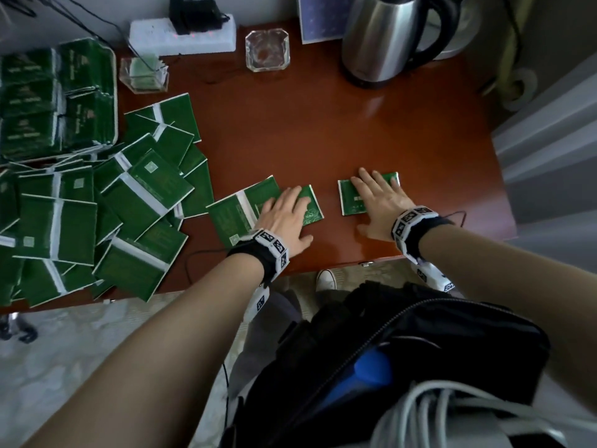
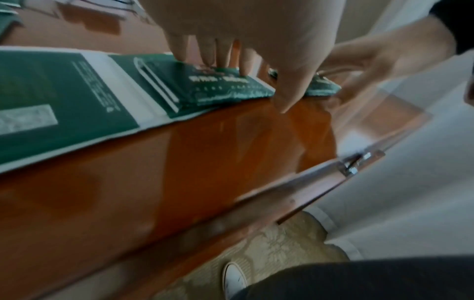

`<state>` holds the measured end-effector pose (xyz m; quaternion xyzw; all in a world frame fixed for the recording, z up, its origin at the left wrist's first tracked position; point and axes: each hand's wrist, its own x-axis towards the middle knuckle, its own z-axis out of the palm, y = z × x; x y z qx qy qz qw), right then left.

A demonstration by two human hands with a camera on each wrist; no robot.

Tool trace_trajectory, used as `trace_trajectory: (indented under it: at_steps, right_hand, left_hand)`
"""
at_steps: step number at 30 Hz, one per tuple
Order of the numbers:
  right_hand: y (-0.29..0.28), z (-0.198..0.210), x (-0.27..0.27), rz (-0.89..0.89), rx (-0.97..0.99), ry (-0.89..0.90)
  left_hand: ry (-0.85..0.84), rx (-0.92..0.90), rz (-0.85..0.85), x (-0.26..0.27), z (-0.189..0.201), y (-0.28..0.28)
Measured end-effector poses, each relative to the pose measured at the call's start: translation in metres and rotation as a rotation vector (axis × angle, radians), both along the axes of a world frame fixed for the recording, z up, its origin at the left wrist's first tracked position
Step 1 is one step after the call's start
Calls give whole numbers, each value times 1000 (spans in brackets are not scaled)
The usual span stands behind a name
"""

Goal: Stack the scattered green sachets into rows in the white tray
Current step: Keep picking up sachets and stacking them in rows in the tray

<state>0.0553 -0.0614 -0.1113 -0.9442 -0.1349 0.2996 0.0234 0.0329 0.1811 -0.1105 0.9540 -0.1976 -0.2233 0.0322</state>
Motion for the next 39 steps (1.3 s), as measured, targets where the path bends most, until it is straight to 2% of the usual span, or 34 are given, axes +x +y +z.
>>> trace_trajectory:
  at_steps: [11, 17, 21, 25, 30, 35, 39]
  right_hand:
    - [-17, -25, -71, 70, 59, -136]
    - [-20, -27, -90, 83, 82, -212]
    - [-13, -30, -112, 91, 50, -288]
    - [-11, -16, -125, 158, -10, -248]
    - [0, 16, -127, 248, -81, -215]
    - [31, 66, -127, 181, 16, -246]
    - [67, 104, -124, 245, 80, -335]
  left_hand:
    - [-35, -1, -179, -59, -23, -26]
    - [-85, -15, -125, -88, -18, -38]
    - [-101, -28, -147, -92, -9, -38]
    - [-92, 8, -158, -94, -3, -33]
    - [-87, 92, -21, -110, 33, -20]
    - [-124, 106, 178, -134, 80, 12]
    - [-169, 103, 349, -148, 123, 38]
